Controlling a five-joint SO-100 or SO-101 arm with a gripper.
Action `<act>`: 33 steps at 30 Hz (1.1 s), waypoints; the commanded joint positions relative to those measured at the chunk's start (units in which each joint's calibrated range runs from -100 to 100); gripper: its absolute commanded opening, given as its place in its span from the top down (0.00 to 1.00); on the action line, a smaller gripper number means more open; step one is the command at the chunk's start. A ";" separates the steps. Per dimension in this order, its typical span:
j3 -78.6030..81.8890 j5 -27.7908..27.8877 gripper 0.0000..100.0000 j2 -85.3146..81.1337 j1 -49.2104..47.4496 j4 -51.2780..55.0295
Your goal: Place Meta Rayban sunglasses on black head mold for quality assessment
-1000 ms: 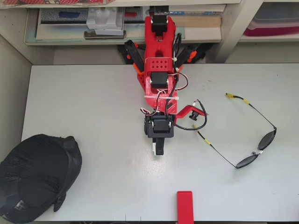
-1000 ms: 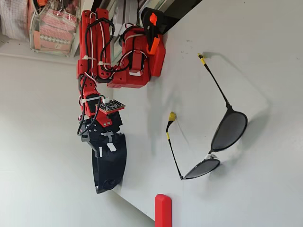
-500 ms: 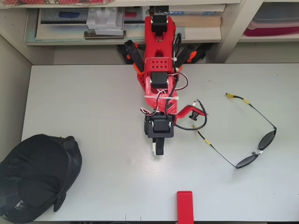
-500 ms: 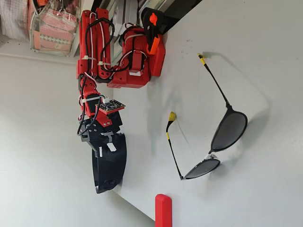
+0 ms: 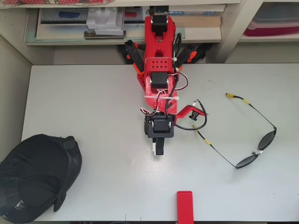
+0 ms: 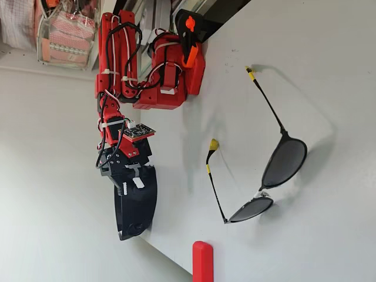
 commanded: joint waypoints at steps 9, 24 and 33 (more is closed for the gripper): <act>0.45 0.15 0.39 -1.28 0.28 -0.09; 0.45 0.02 0.39 -1.37 2.75 -0.09; 0.45 0.02 0.39 -1.20 -2.81 0.35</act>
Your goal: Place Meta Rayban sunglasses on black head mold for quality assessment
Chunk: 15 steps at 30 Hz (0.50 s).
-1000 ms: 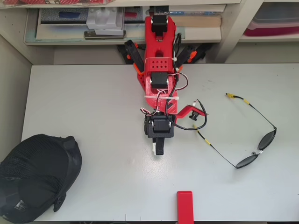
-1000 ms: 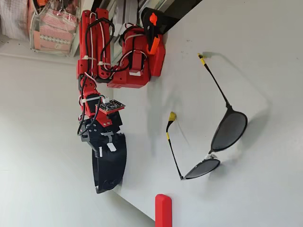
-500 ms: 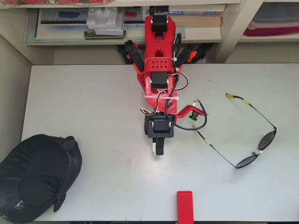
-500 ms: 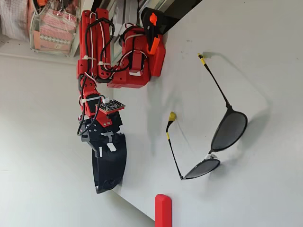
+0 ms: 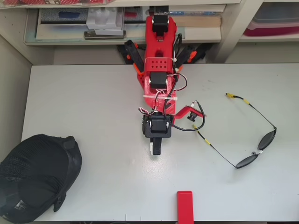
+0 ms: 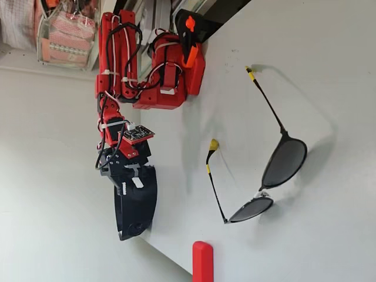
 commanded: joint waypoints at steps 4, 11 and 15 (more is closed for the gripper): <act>0.45 -0.42 0.39 -1.37 -14.52 4.85; 0.36 -0.49 0.37 -2.30 -18.23 4.85; -6.19 -0.04 0.39 -0.52 -18.05 8.57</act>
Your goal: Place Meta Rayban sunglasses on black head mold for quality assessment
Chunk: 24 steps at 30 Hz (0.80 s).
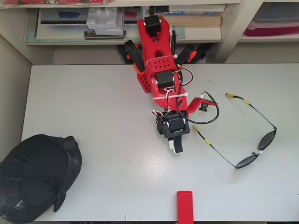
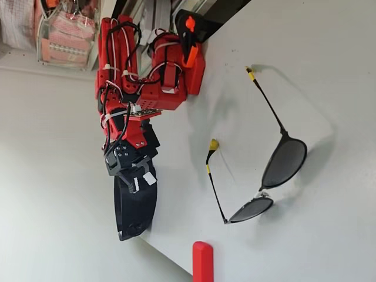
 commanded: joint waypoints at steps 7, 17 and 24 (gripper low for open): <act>-53.24 -1.71 0.37 31.61 -1.62 35.59; -103.46 -15.27 0.37 74.63 -20.50 60.95; -120.66 -14.69 0.37 90.57 -29.85 60.95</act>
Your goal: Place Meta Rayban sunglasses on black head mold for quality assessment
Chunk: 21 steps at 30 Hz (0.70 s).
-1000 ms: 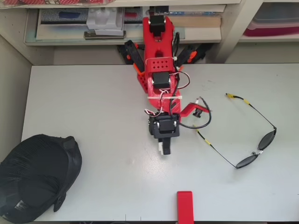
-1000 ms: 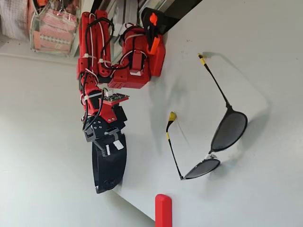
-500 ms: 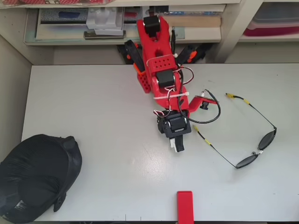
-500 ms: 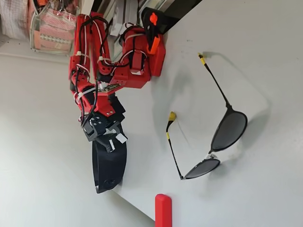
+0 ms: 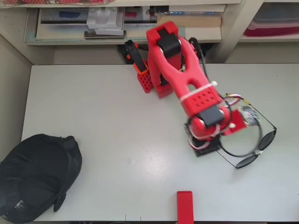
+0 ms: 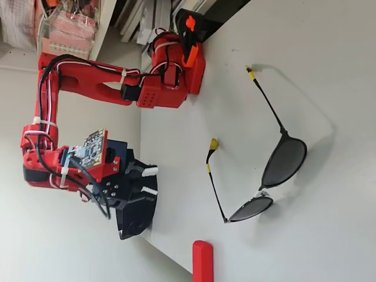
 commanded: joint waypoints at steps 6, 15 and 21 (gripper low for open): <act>-33.98 2.61 0.37 18.10 -12.93 0.94; -46.27 0.31 0.38 32.10 -17.43 0.94; -53.18 -4.10 0.39 39.86 -21.85 0.94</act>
